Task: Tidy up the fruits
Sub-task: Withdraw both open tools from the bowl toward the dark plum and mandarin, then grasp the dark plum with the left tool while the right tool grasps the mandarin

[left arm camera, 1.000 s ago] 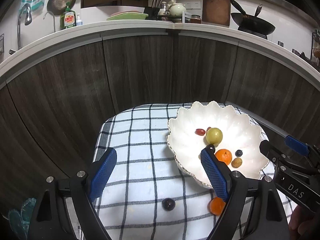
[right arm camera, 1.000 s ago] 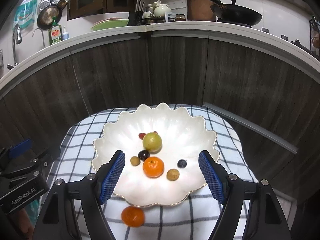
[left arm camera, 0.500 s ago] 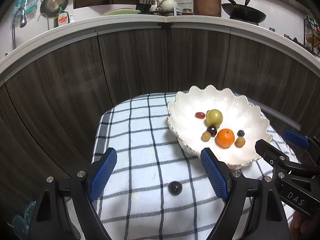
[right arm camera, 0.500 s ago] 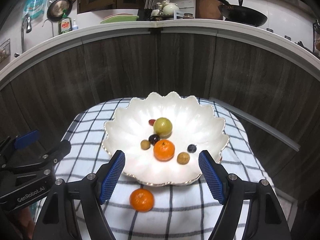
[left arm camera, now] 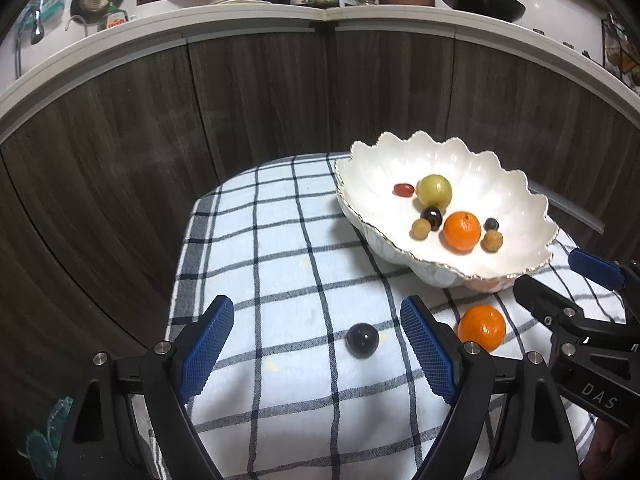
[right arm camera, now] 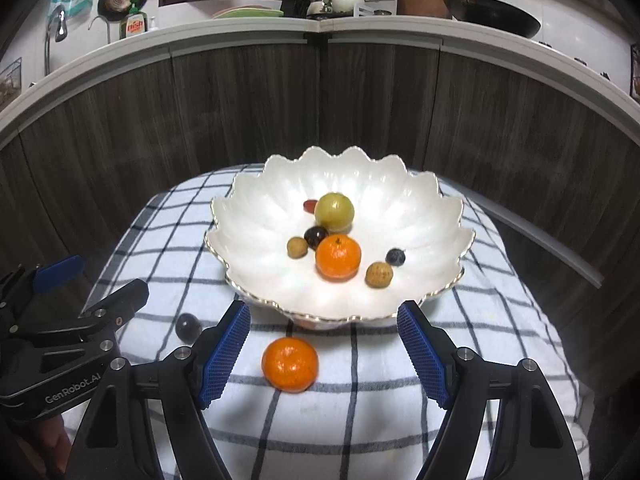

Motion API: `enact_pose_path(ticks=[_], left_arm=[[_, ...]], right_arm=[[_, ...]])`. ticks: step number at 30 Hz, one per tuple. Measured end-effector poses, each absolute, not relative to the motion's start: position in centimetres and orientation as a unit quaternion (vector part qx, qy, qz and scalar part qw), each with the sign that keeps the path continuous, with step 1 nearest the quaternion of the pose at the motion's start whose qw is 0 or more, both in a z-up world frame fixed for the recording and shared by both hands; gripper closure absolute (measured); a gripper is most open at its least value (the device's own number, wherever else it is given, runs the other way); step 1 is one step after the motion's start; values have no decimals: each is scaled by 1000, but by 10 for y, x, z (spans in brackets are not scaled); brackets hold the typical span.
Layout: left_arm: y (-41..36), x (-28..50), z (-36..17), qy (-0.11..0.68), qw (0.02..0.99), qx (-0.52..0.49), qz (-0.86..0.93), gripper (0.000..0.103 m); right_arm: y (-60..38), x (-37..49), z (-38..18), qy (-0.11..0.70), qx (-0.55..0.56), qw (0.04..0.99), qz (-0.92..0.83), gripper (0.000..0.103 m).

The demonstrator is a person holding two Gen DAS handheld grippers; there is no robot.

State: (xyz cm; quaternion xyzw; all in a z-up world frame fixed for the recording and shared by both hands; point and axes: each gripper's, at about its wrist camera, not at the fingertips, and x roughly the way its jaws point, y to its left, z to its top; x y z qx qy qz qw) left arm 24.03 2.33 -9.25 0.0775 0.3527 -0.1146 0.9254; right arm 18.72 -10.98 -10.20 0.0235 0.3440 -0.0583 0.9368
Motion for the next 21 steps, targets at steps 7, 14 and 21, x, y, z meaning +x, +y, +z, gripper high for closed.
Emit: enact_pose_path(ticks=[7,14,21], left_arm=[[21,243,-112,364,917,93,-131,18],[15,247,-127,373,911,102,-144,19],[13,256,-142,396,901,95,-152,26]], right_arm=[[-104,187,-121,362,17,931,-52,26],[-102,188,-135,372,16,927,-49,26],[-99,194,-146,385,20,922,-35,26]])
